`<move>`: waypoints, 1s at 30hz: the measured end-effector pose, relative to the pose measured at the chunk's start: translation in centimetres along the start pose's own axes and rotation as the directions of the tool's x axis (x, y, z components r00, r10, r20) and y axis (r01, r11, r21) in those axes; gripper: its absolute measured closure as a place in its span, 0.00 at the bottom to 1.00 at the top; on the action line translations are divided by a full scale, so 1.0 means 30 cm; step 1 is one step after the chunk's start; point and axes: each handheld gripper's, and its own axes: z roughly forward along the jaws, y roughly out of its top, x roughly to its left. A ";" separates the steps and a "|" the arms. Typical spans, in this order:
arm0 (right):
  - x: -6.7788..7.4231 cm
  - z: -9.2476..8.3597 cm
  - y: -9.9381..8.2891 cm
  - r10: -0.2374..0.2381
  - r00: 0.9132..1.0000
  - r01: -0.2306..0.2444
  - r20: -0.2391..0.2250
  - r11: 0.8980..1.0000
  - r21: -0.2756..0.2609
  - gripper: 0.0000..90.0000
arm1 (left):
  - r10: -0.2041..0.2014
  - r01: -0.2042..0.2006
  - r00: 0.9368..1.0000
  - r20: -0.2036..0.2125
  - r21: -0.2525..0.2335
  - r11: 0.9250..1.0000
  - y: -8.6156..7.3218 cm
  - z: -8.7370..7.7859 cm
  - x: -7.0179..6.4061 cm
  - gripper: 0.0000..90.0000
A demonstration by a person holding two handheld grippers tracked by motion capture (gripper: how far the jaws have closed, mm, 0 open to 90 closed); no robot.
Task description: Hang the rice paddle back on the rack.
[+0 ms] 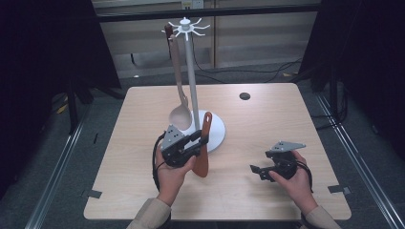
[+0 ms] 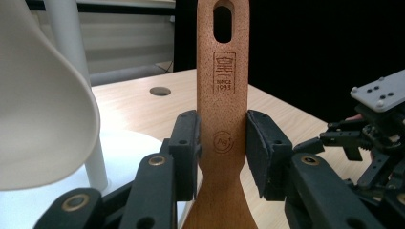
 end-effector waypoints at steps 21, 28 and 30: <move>-0.001 -0.010 0.010 0.006 1.000 -0.006 0.008 1.000 -0.021 0.16 | -0.005 -0.008 0.998 -0.068 -0.190 0.982 0.152 -0.095 -0.013 0.73; -0.003 -0.014 0.013 0.007 1.000 -0.007 0.004 1.000 -0.028 0.16 | -0.027 0.004 0.996 -0.086 -0.260 0.966 0.177 -0.086 -0.019 0.73; -0.006 -0.013 0.011 0.003 1.000 -0.003 0.003 1.000 -0.028 0.16 | -0.027 0.001 0.995 -0.093 -0.266 0.964 0.180 -0.084 -0.018 0.73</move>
